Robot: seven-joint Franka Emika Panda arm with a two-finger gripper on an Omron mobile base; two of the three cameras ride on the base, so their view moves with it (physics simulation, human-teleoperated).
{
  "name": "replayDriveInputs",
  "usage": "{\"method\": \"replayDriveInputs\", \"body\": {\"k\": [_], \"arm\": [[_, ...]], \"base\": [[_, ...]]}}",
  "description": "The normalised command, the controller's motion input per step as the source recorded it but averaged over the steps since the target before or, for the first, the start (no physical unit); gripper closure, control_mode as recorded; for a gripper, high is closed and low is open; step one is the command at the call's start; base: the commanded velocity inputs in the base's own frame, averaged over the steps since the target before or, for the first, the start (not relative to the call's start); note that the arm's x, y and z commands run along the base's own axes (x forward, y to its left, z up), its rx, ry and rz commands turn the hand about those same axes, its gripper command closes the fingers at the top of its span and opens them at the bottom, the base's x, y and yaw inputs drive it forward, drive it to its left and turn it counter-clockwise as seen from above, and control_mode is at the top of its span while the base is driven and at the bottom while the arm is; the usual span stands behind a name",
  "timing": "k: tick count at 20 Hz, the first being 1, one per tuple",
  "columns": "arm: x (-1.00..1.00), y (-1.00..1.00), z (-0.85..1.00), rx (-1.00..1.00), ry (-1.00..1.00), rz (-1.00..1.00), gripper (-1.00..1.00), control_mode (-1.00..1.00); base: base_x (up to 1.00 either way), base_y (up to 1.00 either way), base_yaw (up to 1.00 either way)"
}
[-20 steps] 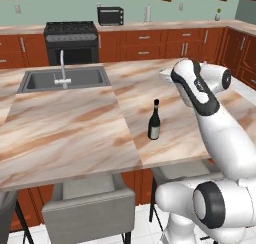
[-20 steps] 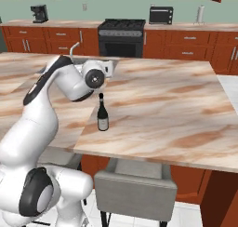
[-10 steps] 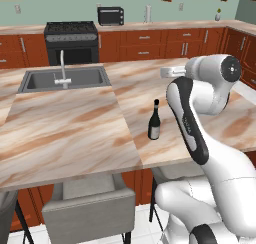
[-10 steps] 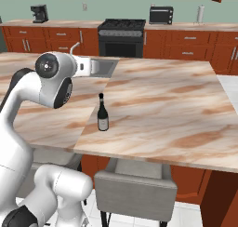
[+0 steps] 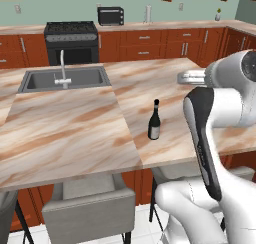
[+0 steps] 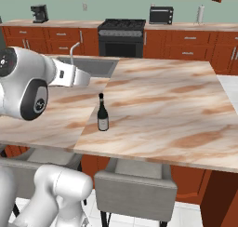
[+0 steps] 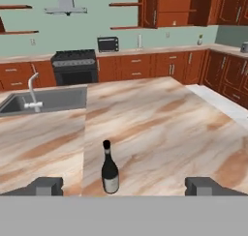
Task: Get the candle and the wine from the cabinet and move them to the dining counter.
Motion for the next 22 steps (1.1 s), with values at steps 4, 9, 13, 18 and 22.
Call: {"method": "replayDriveInputs", "body": {"k": [4,9,13,18,22], "arm": [[-0.95,0.0,0.02,0.0,0.09,0.01,-1.0,-1.0],[-0.95,0.0,0.08,0.0,0.18,0.01,-1.0,-1.0],[-0.69,0.19,0.07,0.0,0.2,0.0,-1.0,-1.0],[-0.12,0.39,0.24,0.0,0.16,0.01,-1.0,-1.0],[0.0,0.12,0.04,0.0,0.04,0.06,-1.0,-1.0]], "base": [[0.0,0.0,0.0],[0.0,0.0,0.0],[0.0,0.0,0.0],[0.0,0.0,0.0],[0.0,0.0,0.0]]}}
